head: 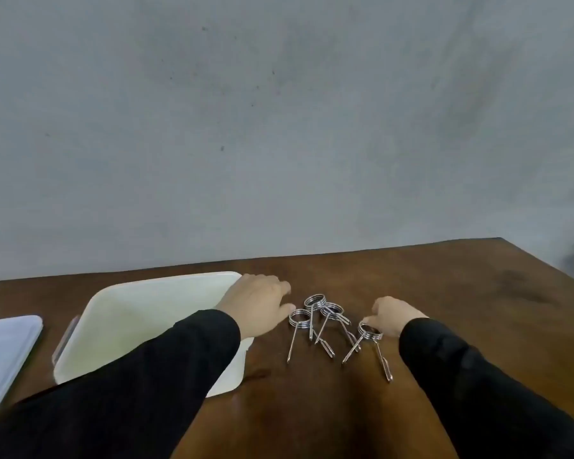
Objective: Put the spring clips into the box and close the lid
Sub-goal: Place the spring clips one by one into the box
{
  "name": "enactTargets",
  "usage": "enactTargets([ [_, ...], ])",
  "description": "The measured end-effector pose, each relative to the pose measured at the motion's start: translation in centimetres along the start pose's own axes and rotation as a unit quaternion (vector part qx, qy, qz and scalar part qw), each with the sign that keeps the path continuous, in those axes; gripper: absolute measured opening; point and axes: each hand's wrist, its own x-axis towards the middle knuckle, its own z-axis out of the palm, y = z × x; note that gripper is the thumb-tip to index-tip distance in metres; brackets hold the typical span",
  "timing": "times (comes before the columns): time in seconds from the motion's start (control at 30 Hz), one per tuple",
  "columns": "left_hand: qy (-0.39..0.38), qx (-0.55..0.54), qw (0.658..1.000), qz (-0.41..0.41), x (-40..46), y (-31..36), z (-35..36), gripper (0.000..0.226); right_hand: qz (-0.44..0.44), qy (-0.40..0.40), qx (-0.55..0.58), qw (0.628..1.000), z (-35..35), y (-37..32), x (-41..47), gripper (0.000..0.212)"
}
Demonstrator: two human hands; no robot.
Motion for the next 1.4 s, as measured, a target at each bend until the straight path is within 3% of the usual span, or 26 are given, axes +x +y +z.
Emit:
enactTargets([
  [0.13,-0.036,-0.024,0.999,-0.022,-0.2,0.4,2.3,0.046,0.066,-0.035,0.02,0.997,3.2,0.3,1.1,0.045],
  [0.43,-0.028,-0.055,0.997,-0.042,0.0,0.2,3.6,0.045,0.114,0.018,0.056,0.992,4.8,-0.6,2.4,0.036],
  [0.6,0.049,-0.111,0.991,-0.049,-0.2,-2.2,2.0,0.043,0.116,0.033,0.056,0.991,4.6,-0.4,2.5,0.029],
  [0.8,0.122,-0.081,0.98,-0.137,-3.1,-12.2,-0.5,0.038,0.087,0.104,0.07,0.988,0.7,-2.0,1.0,0.028],
  [1.0,0.041,-0.053,0.961,-0.269,-7.6,-22.5,-1.1,0.044,-0.068,0.13,0.05,0.988,-6.3,-14.1,-3.2,0.041],
  [1.13,-0.038,-0.191,0.941,-0.278,-9.5,-25.5,0.3,0.04,-0.202,0.089,0.037,0.975,-6.3,-25.6,-8.5,0.042],
  [1.27,0.002,-0.309,0.913,-0.265,-10.1,-25.7,2.1,0.035,-0.256,0.016,0.001,0.967,-1.5,-33.9,-10.1,0.042],
  [1.4,0.046,-0.366,0.89,-0.269,-10.0,-25.4,3.4,0.036,-0.237,-0.039,-0.01,0.971,5.0,-37.1,-8.7,0.035],
])
